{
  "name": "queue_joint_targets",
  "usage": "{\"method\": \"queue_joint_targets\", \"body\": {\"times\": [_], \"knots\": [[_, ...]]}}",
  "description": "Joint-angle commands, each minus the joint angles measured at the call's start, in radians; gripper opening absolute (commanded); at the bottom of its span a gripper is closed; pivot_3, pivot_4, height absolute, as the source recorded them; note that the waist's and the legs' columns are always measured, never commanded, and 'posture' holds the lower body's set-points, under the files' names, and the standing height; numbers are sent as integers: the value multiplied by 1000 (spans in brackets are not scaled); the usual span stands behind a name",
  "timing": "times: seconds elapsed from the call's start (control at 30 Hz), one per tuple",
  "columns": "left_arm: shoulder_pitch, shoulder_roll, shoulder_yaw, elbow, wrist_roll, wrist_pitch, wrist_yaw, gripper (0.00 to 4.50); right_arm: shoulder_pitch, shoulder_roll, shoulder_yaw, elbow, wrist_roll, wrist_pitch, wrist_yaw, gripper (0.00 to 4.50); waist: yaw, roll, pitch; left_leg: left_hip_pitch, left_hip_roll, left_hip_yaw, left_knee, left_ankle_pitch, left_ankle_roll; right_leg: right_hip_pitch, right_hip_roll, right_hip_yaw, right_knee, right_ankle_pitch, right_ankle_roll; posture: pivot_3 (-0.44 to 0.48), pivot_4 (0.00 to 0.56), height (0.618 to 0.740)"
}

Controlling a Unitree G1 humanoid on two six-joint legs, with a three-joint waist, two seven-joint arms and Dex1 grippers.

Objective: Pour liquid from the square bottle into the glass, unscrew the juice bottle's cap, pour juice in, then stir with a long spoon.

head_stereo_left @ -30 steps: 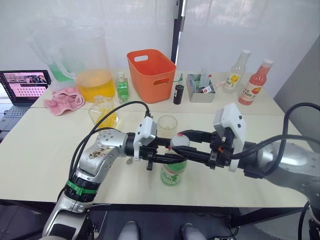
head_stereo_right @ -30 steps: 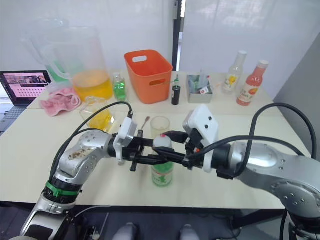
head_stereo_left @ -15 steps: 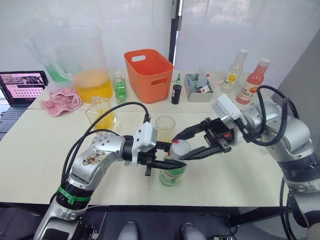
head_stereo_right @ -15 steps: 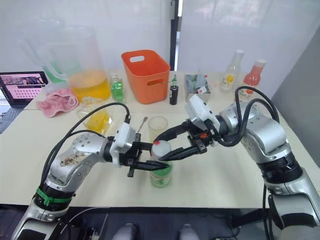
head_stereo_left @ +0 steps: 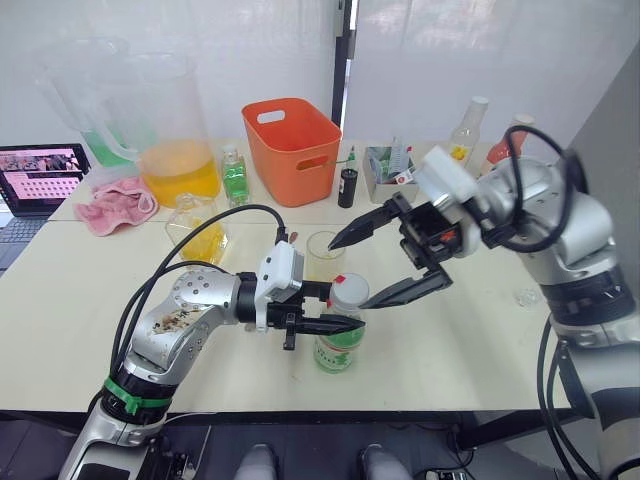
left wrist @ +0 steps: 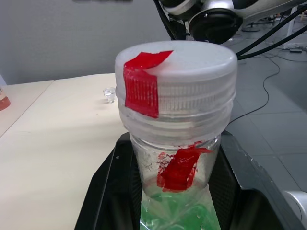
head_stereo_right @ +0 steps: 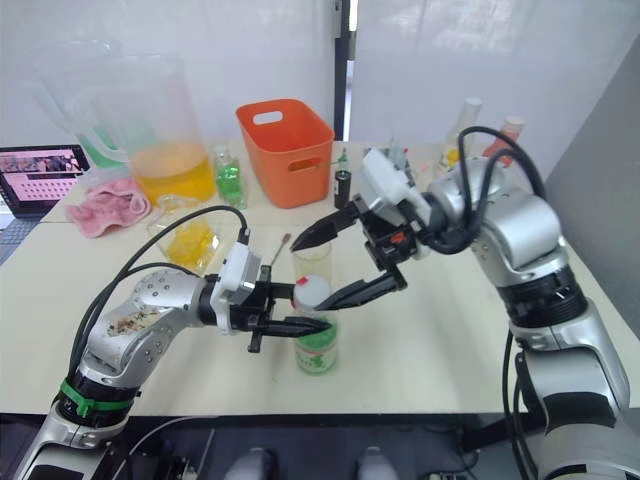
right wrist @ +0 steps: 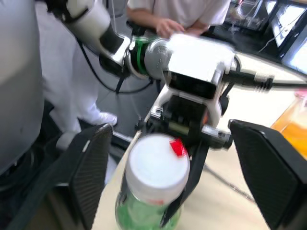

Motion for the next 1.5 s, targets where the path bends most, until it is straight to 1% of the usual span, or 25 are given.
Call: {"method": "queue_joint_targets", "body": {"times": [0.03, 0.07, 0.17, 0.23, 0.37, 0.43, 0.53, 0.67, 0.97, 1.07, 1.27, 1.33, 1.37, 1.4, 1.5], "knots": [[7, 1, -24, 11, 5, 9, -10, 1329, 81, -34, -129, -122, 92, 122, -124, 4085, 5, 0, 0, 0, 0, 0, 0, 0, 0, 0, 0, 0, 0, 0, 0, 0, 150, 703], [7, -3, -24, 14, 4, 9, -8, 1329, 109, -41, -155, -155, 113, 153, -163, 4085, 8, 0, 0, 0, 0, 0, 0, 0, 0, 0, 0, 0, 0, 0, 0, 0, 150, 703], [-12, -25, -28, 43, 0, 27, 8, 1329, 262, -17, -281, -340, 223, 314, -480, 4085, 15, 0, 0, 0, 0, 0, 0, 0, 0, 0, 0, 0, 0, 0, 0, 0, 150, 703], [-20, -36, -28, 60, 3, 30, 14, 1329, 328, 0, -326, -431, 265, 384, -641, 4085, 16, 0, 0, 0, 0, 0, 0, 0, 0, 0, 0, 0, 0, 0, 0, 0, 150, 703], [-45, -77, -20, 105, -1, 37, 35, 1329, 474, 50, -416, -592, 348, 451, -943, 4085, 22, 0, 0, 0, 0, 0, 1, 0, 0, 1, 0, 0, 0, 0, 0, 0, 150, 703], [-55, -86, -23, 121, 5, 32, 25, 1329, 511, 64, -448, -642, 413, 462, -1057, 4085, 28, 0, 0, -1, 0, 0, 2, 0, 0, 1, 0, 0, -1, 0, 0, 0, 150, 703], [-76, -103, -34, 156, 23, 11, 16, 1329, 524, 53, -459, -685, 504, 470, -1179, 4085, 28, 0, 0, -2, 0, 0, 3, 0, 0, 2, 0, 1, -3, -1, -4, 0, 150, 703], [-100, -141, -50, 206, 55, -33, 13, 1329, 533, -1, -448, -713, 593, 474, -1306, 4085, 36, 0, 0, -2, 0, 0, 4, 0, 0, 3, 0, 1, -4, -1, -5, 0, 150, 703], [-102, -153, -67, 222, 63, -46, -13, 1329, 521, -90, -399, -701, 730, 442, -1476, 4085, 41, 0, 0, -3, -1, 0, 5, 0, 0, 3, -1, 1, -5, -1, -6, 0, 150, 703], [-99, -153, -67, 217, 63, -43, -12, 1329, 527, -103, -391, -692, 766, 425, -1507, 3253, 41, 0, 0, -3, -1, 0, 5, 0, 0, 3, -1, 1, -5, -1, -6, 0, 150, 703], [-93, -151, -64, 207, 63, -40, -7, 1329, 529, -125, -370, -685, 810, 386, -1536, 1222, 41, 0, 0, -3, -1, 0, 5, 0, 0, 3, -1, 1, -5, -1, -6, 0, 150, 703], [-90, -148, -62, 199, 66, -38, 2, 1329, 535, -133, -352, -678, 807, 385, -1518, 599, 41, 0, 0, -3, -1, 0, 5, 0, 0, 3, -1, 1, -5, -1, -6, 0, 150, 703], [-88, -147, -61, 195, 68, -38, 7, 1329, 538, -136, -344, -673, 800, 384, -1507, 215, 41, 0, 0, -3, 0, 0, 5, 0, 0, 3, -1, 1, -5, -1, -6, 0, 150, 703], [-86, -147, -60, 190, 69, -36, 12, 1329, 542, -139, -338, -671, 796, 382, -1498, 40, 41, 0, 0, -3, 0, 0, 5, 0, 0, 3, -1, 1, -5, -1, -6, 0, 150, 703], [-77, -140, -53, 174, 68, -28, 26, 1329, 529, -139, -317, -650, 773, 377, -1458, 40, 40, 0, 0, -3, 0, 0, 5, 0, 0, 3, -1, 1, -5, -1, -6, 0, 150, 703]]}}
